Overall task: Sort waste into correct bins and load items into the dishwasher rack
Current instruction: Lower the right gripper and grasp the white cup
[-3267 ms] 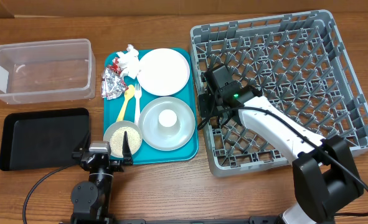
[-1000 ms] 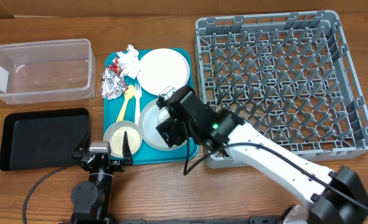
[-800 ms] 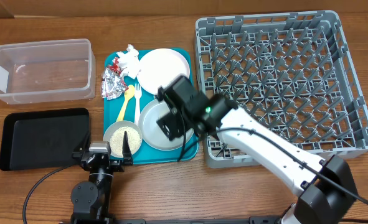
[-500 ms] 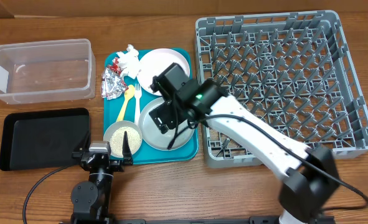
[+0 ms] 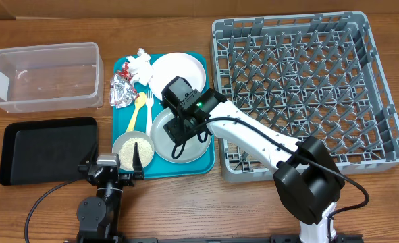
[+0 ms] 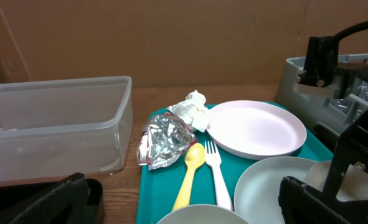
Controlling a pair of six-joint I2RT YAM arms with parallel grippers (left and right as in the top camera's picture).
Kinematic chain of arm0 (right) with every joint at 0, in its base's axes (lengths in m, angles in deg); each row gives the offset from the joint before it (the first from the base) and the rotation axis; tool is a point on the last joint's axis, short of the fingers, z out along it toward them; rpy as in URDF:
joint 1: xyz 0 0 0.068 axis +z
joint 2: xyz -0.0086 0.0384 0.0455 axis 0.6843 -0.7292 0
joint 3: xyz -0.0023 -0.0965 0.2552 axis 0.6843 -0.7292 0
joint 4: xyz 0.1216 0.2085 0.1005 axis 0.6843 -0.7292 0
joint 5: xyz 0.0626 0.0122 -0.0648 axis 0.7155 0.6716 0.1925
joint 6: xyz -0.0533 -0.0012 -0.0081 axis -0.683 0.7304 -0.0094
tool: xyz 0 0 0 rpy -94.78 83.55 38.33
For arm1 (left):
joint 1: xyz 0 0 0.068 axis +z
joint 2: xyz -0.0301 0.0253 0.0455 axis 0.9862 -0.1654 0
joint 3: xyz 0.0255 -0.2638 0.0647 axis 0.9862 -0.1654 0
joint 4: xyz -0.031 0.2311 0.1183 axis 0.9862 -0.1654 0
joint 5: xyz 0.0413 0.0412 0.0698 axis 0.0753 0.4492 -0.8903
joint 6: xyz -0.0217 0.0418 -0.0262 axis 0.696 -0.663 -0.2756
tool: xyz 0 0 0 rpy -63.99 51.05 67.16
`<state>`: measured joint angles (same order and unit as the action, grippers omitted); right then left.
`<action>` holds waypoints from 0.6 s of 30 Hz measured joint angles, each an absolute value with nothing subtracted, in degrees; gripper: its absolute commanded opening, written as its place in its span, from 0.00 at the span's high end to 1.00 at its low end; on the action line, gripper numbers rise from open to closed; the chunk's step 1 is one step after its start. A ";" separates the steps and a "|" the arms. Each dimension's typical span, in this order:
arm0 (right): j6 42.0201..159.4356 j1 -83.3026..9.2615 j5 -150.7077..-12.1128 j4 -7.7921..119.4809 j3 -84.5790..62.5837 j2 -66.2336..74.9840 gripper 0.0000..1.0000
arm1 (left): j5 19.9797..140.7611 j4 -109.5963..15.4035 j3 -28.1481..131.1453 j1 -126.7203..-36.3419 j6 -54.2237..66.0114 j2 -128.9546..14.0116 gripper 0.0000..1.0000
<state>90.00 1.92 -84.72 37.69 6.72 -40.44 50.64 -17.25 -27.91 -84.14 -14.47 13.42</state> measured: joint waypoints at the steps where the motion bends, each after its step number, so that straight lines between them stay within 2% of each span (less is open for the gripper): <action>1: 89.97 1.92 -84.72 37.69 6.72 -40.44 0.30 | 50.64 -17.21 -27.91 -84.14 -14.47 13.42 0.00; 12: 90.00 1.92 -84.94 39.00 5.93 -40.44 0.30 | 50.64 -17.23 -27.91 -84.14 -14.47 13.42 0.00; 14: 90.00 1.92 -85.22 39.13 5.86 -40.44 0.33 | 50.64 -17.25 -27.91 -84.14 -14.47 13.42 0.00; 16: 89.91 1.92 -85.38 39.13 5.86 -40.44 0.41 | 50.64 -17.25 -27.91 -84.14 -14.47 13.42 0.00; 18: 89.86 1.92 -85.71 39.31 5.86 -40.42 0.42 | 50.64 -17.25 -27.91 -84.14 -14.47 13.42 0.00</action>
<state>89.86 1.92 -85.71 39.31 5.86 -40.42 50.64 -17.25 -27.91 -84.14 -14.47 13.42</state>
